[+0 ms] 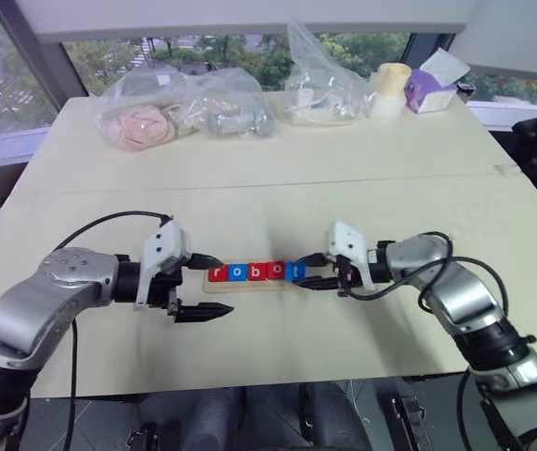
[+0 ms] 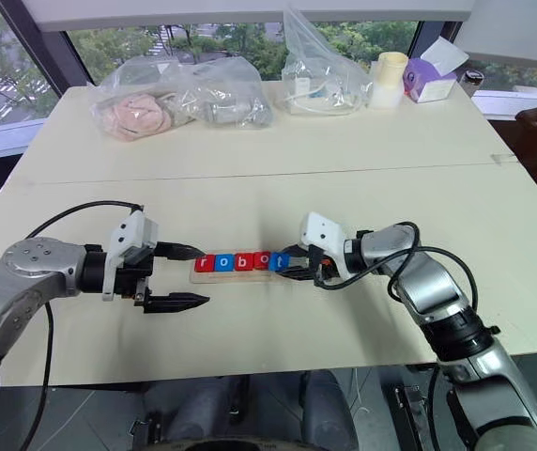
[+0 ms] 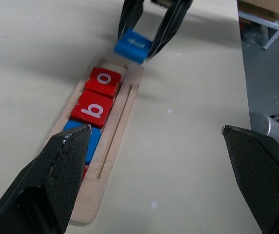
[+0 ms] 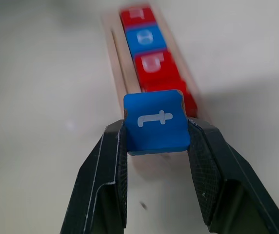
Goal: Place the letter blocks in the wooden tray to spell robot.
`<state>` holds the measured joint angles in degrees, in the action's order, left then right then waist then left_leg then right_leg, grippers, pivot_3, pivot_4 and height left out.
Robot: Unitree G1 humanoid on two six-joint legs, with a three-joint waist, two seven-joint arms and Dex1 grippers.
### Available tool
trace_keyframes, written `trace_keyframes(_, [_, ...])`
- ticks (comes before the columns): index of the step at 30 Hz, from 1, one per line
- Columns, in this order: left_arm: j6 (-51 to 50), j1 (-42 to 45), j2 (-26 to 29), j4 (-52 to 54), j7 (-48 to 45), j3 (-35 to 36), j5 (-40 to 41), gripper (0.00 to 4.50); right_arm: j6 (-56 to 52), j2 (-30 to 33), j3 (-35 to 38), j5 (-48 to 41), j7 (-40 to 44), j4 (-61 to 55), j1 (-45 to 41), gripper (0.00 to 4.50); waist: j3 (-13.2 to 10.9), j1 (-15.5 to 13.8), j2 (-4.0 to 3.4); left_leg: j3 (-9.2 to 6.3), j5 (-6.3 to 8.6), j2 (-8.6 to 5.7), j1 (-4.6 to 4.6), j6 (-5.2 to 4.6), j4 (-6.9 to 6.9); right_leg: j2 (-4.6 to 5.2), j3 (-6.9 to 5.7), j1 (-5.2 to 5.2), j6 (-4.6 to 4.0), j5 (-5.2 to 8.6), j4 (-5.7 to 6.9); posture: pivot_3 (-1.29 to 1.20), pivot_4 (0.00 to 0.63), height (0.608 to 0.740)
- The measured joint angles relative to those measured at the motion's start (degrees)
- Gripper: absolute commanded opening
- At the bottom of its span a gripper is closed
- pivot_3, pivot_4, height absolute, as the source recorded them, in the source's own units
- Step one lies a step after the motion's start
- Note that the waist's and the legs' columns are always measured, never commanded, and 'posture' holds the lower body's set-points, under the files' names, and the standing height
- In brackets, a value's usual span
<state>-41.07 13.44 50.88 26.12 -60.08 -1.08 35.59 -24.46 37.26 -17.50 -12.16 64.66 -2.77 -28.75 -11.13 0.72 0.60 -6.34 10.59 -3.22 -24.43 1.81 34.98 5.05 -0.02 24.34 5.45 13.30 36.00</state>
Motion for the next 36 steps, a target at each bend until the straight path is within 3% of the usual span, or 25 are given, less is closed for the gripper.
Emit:
trace_keyframes(20, [-1.4,-4.3,-2.56,4.13,5.84,0.39,1.51,4.5,10.19,-5.15,-2.83,6.42,5.31,16.55,-7.85,1.15,0.0,0.09,0.0,0.07,0.0,0.01,0.02,0.0,0.01,-0.08,-0.01,0.01,0.01,-0.01,0.07,0.0,0.15,0.74])
trace_keyframes(36, [-1.29,-3.72,-3.89,3.6,7.59,0.26,1.24,4.5,8.48,-7.1,-2.82,6.44,5.53,15.3,-7.36,1.15,0.0,0.08,0.0,0.09,-0.01,0.01,0.03,0.0,0.01,-0.08,-0.01,0.01,0.01,-0.02,0.09,0.0,0.15,0.74])
